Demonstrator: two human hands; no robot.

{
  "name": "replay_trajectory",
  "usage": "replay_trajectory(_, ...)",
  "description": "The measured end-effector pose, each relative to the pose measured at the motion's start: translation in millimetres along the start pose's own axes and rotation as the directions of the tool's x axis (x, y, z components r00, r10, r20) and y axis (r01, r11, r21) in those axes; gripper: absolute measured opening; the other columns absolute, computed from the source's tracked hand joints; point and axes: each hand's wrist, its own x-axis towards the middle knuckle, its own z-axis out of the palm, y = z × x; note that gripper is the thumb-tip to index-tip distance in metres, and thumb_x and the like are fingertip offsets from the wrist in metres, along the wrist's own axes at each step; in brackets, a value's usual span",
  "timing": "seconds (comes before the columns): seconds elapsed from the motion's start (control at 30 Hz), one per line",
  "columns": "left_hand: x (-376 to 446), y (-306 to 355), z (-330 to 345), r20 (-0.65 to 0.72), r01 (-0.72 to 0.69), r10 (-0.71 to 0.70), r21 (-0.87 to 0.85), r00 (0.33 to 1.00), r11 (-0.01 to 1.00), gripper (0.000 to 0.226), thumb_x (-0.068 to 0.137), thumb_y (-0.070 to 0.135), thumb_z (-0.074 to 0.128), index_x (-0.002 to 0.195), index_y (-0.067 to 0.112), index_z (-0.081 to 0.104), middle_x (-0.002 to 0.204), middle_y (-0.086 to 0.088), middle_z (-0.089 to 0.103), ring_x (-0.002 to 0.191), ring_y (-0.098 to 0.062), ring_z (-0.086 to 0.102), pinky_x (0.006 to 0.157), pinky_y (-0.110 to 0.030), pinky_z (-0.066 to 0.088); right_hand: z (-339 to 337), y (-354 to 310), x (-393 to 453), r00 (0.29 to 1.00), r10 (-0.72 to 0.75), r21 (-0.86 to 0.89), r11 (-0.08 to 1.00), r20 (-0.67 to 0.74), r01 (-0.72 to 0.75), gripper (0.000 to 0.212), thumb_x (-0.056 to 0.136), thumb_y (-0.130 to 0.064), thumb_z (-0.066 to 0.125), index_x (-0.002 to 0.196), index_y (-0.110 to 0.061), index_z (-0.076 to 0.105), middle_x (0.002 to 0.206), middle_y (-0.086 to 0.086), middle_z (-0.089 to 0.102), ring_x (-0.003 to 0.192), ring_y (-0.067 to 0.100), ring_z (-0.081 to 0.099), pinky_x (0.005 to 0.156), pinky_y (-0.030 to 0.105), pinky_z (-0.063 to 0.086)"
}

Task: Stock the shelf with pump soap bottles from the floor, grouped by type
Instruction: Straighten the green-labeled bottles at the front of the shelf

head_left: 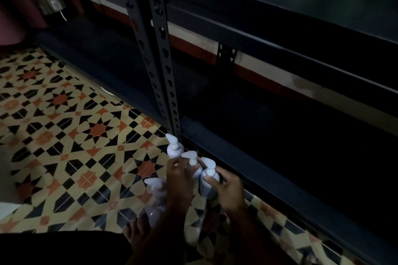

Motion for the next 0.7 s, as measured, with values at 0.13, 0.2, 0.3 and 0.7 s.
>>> replay_trajectory(0.13, -8.1, 2.7, -9.3, 0.025, -0.208, 0.206, 0.158, 0.978, 0.965, 0.019, 0.096, 0.022, 0.067, 0.095, 0.004, 0.075, 0.090, 0.020, 0.059, 0.091, 0.014, 0.056, 0.087, 0.001, 0.035, -16.0, -18.8, -7.4, 0.996, 0.017, 0.164, 0.986, 0.085, -0.031, 0.024, 0.093, -0.009, 0.073, 0.117, -0.012, 0.076, 0.110, -0.001, 0.079, 0.106, 0.017, 0.073, 0.087, 0.031, 0.058)
replay_trajectory(0.2, -9.9, 5.2, -15.1, 0.059, -0.240, 0.234, 0.112, 0.970, 0.964, 0.016, 0.095, 0.020, 0.070, 0.100, 0.006, 0.075, 0.093, 0.022, 0.064, 0.094, 0.018, 0.060, 0.089, -0.003, 0.040, -23.2, -26.8, -13.0, 0.993, 0.066, 0.219, 0.972, 0.098, -0.086, 0.022, 0.094, -0.011, 0.073, 0.115, -0.013, 0.077, 0.109, 0.003, 0.079, 0.106, 0.021, 0.074, 0.090, 0.038, 0.059)
replay_trajectory(0.3, -14.6, 12.9, -23.1, 0.225, -0.046, 0.022, 0.101, 0.974, 0.994, 0.020, 0.100, 0.030, 0.069, 0.111, 0.012, 0.070, 0.097, 0.007, 0.074, 0.096, -0.004, 0.070, 0.091, -0.025, 0.054, -28.8, -39.5, -24.4, 0.982, 0.138, 0.304, 0.937, 0.132, -0.173, 0.025, 0.092, -0.024, 0.075, 0.116, -0.016, 0.077, 0.113, 0.010, 0.077, 0.109, 0.033, 0.072, 0.099, 0.055, 0.056)
replay_trajectory(0.7, -76.7, 101.8, -39.4, 0.286, 0.125, -0.102, -0.061, 0.953, 0.990, 0.031, 0.102, 0.051, 0.058, 0.085, 0.025, 0.056, 0.074, 0.010, 0.058, 0.072, -0.004, 0.056, 0.081, -0.035, 0.044, -58.6, -115.0, -88.9, 0.979, 0.202, 0.413, 0.891, 0.011, -0.188, 0.021, 0.102, -0.025, 0.061, 0.097, -0.006, 0.070, 0.085, 0.008, 0.066, 0.086, 0.025, 0.061, 0.080, 0.034, 0.048)
